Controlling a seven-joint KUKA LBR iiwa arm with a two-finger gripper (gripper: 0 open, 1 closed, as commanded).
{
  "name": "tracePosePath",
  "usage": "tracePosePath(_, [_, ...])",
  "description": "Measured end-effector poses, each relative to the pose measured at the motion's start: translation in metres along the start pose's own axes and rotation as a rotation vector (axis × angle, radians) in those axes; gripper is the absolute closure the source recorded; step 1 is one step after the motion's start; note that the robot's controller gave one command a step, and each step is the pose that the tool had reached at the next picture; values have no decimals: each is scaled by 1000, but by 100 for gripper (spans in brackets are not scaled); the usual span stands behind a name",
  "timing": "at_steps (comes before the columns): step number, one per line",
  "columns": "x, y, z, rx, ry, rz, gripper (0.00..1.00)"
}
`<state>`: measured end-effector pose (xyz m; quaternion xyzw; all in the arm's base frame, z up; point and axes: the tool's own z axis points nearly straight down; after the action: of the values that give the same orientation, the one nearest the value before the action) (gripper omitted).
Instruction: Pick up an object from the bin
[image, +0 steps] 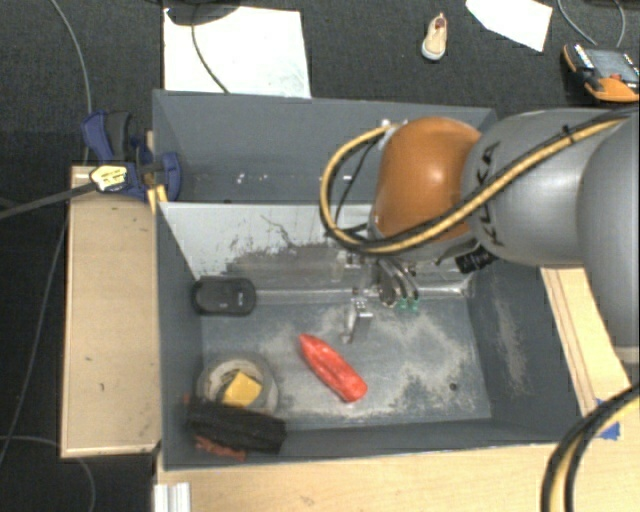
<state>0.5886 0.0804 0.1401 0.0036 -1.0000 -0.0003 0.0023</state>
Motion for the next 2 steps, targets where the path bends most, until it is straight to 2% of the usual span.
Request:
tracePosePath(1, [-2,0,-4,0,-7,3,0])
tracePosePath(2, [54,-5,69,-2,-6,92,0])
